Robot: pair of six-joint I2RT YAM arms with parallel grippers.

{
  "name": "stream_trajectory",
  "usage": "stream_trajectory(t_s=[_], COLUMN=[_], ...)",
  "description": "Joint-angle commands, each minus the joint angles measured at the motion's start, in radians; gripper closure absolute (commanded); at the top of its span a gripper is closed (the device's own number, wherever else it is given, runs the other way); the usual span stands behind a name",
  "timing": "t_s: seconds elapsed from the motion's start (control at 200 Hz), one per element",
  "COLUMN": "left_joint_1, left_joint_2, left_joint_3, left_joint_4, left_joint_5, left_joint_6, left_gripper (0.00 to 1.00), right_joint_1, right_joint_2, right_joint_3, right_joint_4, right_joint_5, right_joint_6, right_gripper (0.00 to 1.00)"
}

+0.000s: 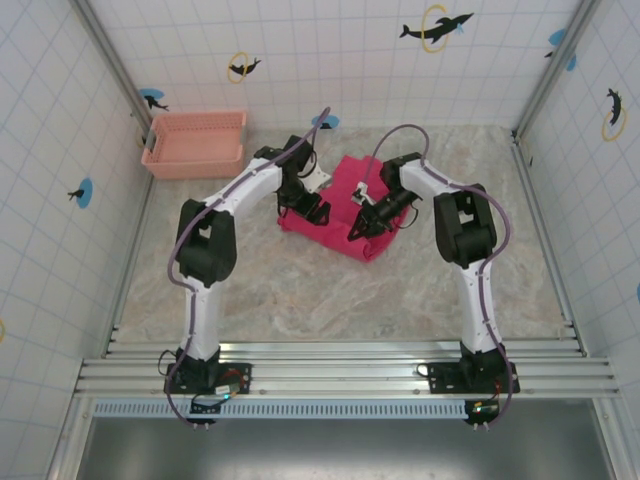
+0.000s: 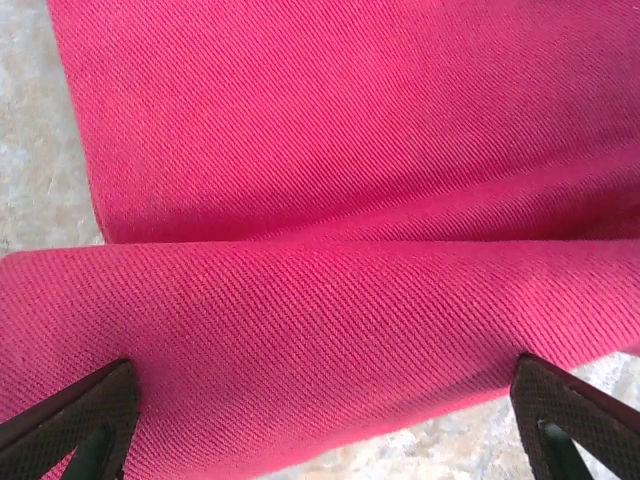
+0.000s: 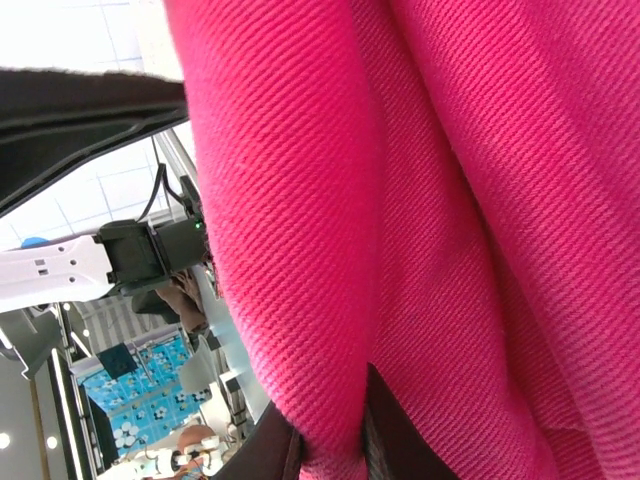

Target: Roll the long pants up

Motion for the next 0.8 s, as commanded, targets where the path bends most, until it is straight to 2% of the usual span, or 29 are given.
stream_trajectory(t_s=[0.0,0.14,0.26,0.455,0.796], left_joint_1=[0.000,0.001,0.007,-0.030,-0.071], left_joint_2=[0.016,-0.112,-0.131,-0.065,0.226], left_joint_3=[0.022,-0.132,-0.178,-0.136,0.156], left_joint_4=[-0.007,0.100,0.122,0.166,0.050], left_joint_5=[0.004,-0.090,-0.103,-0.163,-0.163], left_joint_6=[0.079,0.312,0.416,0.402,0.319], left_gripper=[0.02,0.03,0.02,0.02,0.03], right_joint_1=[-0.009,-0.014,-0.016,-0.028,-0.053], right_joint_2=[-0.009,-0.020,-0.023,-0.024,0.006], right_joint_3=[-0.019,-0.037,-0.034,-0.030,-0.028], right_joint_4=[-0.001,-0.009,-0.024,-0.022,-0.016], right_joint_5=[-0.039,-0.045,-0.053,-0.062,-0.025], right_joint_6=[-0.022,-0.040,-0.048,-0.027,0.002], right_gripper=[0.87,0.88,0.88,0.88,0.87])
